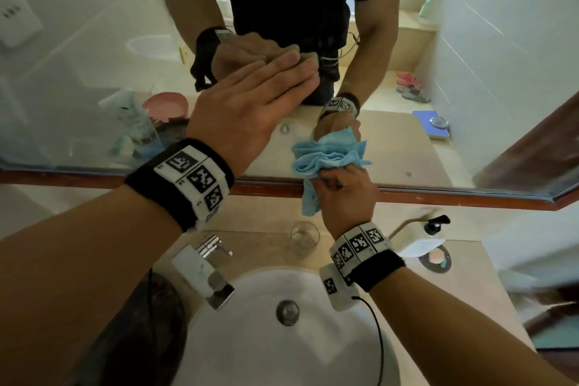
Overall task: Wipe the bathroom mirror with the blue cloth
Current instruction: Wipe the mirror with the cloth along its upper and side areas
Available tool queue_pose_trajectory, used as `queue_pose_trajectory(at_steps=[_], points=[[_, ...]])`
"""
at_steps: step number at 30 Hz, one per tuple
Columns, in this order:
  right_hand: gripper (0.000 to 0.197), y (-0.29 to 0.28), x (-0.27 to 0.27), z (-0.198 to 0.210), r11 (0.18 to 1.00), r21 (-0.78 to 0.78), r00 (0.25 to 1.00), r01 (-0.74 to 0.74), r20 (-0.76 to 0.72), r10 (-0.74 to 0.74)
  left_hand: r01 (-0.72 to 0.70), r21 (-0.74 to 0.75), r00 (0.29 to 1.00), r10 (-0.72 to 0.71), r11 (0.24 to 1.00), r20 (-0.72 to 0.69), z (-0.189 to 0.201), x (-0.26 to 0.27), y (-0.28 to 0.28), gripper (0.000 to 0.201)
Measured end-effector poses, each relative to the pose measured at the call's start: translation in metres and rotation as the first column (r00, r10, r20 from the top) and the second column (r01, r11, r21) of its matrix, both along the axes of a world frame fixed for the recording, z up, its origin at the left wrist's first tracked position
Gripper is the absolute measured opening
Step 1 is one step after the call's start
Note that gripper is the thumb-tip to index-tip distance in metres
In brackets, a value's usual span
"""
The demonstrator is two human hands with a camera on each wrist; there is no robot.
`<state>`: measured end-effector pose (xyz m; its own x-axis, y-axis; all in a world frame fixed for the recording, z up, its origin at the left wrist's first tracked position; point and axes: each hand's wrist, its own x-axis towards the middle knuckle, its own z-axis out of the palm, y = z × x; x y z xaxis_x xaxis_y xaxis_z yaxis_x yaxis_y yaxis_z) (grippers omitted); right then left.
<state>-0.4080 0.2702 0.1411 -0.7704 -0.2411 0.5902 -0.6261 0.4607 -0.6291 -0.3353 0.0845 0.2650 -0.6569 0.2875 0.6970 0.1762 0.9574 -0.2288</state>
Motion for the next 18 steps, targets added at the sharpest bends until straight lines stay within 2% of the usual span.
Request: queue_pose_trajectory(at_steps=[3,8,10,11,14,18], points=[[0.012,-0.023,0.012,-0.001,0.999,-0.009,0.999,-0.038,0.003,0.038,0.046,0.041,0.998,-0.048,0.998,0.042,-0.002,-0.002,-0.001,0.053],[0.011,-0.053,0.025,-0.004,0.998,0.0,0.998,-0.065,0.003,0.065,0.05,0.091,0.998,-0.053,0.995,0.032,0.002,0.0,0.003,0.044],[0.011,-0.057,0.027,-0.005,0.998,-0.014,0.998,-0.068,0.012,0.068,0.038,0.116,0.997,-0.045,0.993,0.059,0.005,0.003,0.007,0.06],[0.011,-0.058,0.028,-0.005,0.997,-0.011,0.997,-0.074,0.014,0.074,0.032,0.115,0.998,-0.039,0.993,0.058,0.005,0.003,0.007,0.062],[0.011,-0.055,0.025,-0.005,0.995,0.014,0.995,-0.096,0.009,0.096,0.023,0.082,0.999,-0.025,0.996,0.029,0.0,0.002,0.004,0.044],[0.009,-0.042,0.019,-0.002,0.994,0.0,0.994,-0.105,0.0,0.105,-0.011,0.014,1.0,0.011,1.0,-0.005,-0.004,0.0,0.002,0.053]])
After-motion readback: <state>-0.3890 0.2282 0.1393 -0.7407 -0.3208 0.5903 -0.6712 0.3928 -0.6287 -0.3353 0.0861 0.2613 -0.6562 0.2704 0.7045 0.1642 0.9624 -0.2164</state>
